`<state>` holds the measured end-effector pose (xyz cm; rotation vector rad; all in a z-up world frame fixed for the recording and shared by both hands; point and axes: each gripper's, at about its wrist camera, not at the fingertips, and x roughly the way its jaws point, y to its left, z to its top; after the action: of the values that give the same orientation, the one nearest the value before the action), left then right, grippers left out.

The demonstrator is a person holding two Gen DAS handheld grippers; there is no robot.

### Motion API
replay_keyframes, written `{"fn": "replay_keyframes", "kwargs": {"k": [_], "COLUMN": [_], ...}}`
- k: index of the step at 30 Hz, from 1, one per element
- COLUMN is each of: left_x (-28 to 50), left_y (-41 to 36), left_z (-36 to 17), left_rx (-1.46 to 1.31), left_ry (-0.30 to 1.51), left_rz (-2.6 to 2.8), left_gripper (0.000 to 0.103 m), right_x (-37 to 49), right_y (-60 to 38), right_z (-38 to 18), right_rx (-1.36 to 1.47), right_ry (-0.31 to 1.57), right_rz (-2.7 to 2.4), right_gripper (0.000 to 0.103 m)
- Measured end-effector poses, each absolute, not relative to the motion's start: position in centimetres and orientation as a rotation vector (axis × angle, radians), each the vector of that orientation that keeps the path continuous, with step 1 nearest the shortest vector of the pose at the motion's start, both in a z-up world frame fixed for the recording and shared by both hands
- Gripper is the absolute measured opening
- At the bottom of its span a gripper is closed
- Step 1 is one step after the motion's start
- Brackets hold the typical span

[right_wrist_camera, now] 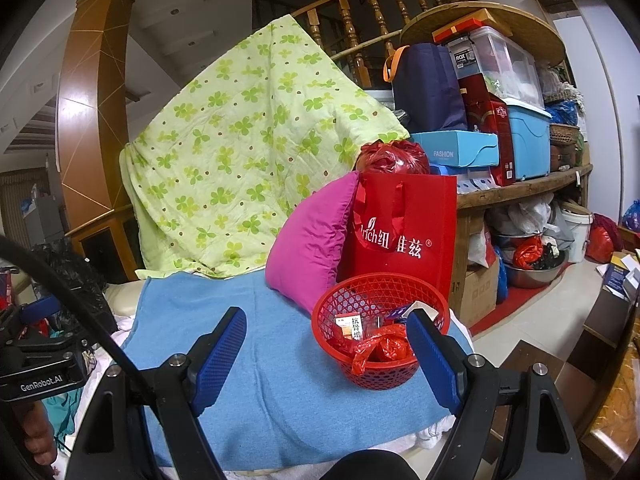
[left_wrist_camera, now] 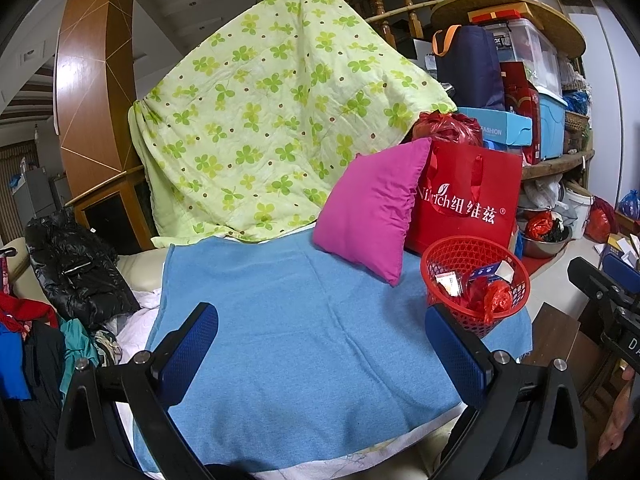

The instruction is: Collect trash

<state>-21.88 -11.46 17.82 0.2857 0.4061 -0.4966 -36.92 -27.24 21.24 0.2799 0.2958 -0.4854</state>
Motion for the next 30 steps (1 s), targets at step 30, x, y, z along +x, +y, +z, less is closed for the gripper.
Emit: {"fn": "replay_keyframes", "kwargs": {"k": [30], "left_x": [-21.2], "left_y": [-11.2], "left_z": [16.7], "left_rx": [0.29], "left_ry": [0.418], "left_rz": [-0.499], "left_gripper": [0.103], "right_x": [-36.1], "right_y": [-27.0], "right_z": [20.5], "right_rx": [0.284], "right_ry": [0.304], "right_rz": [-0.485], "right_gripper": [0.085]}}
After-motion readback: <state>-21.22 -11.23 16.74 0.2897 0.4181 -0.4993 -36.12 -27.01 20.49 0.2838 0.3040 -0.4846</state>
